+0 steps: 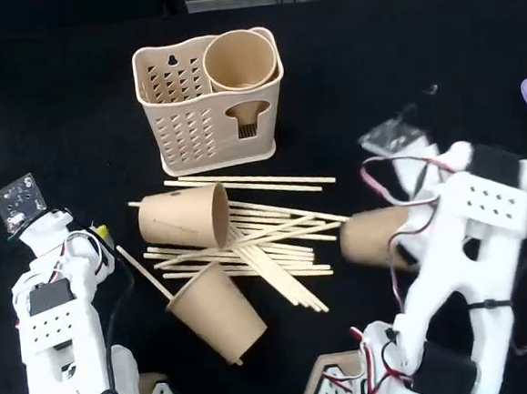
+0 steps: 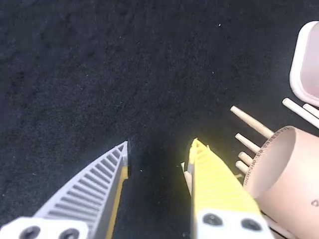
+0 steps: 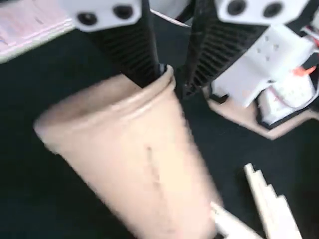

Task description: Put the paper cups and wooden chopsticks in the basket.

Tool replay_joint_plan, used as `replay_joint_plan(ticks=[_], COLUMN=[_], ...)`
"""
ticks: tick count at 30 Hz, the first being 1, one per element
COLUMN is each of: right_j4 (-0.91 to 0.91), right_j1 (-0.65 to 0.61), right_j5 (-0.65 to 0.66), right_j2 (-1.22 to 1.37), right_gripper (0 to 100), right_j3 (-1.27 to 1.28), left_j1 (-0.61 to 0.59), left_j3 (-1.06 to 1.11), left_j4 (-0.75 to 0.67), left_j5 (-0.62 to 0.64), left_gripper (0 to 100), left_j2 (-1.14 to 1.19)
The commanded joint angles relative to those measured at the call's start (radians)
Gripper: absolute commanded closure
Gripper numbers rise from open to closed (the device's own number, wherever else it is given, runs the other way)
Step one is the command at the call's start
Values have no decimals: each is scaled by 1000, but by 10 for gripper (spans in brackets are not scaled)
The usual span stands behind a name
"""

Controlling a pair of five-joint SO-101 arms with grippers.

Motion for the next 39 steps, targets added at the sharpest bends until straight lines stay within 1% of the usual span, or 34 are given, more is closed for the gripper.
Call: replay_joint_plan(ticks=[1, 5, 8, 11, 16, 18, 23, 26, 28, 30, 32, 35, 39], right_j4=[31, 29, 11, -54, -216, -253, -250, -252, -261, -272, -290, -279, -195], right_j1=[58, 74, 68, 68, 72, 72, 34, 12, 5, 2, 2, 11, 20], right_j5=[8, 8, 8, 9, 8, 3, 3, 2, -8, -25, -26, -26, -35], right_j2=[-7, 1, 2, 12, 53, 56, 33, 27, 27, 25, 25, 21, -59], right_gripper=[988, 988, 988, 988, 988, 988, 977, 912, 897, 921, 987, 989, 988], right_j3=[-148, -223, -229, -203, -77, -45, 15, 70, 93, 96, 87, 39, -114], left_j1=[-8, -8, -8, -8, -10, -10, -10, -10, -10, -10, -10, -10, -10], left_j3=[-10, -10, -10, -10, -1, 1, 1, 1, 2, 2, 2, 2, 4], left_j4=[-20, -20, -20, -18, -23, -25, -26, -26, -26, -26, -26, -26, -26], left_j5=[8, 8, 8, 8, 8, 8, 8, 8, 8, 8, 8, 8, 8], left_gripper=[802, 802, 802, 802, 802, 802, 802, 802, 802, 802, 802, 802, 802], left_j2=[-6, -6, -6, -6, -6, -6, -6, -6, -6, -6, -6, -6, -6])
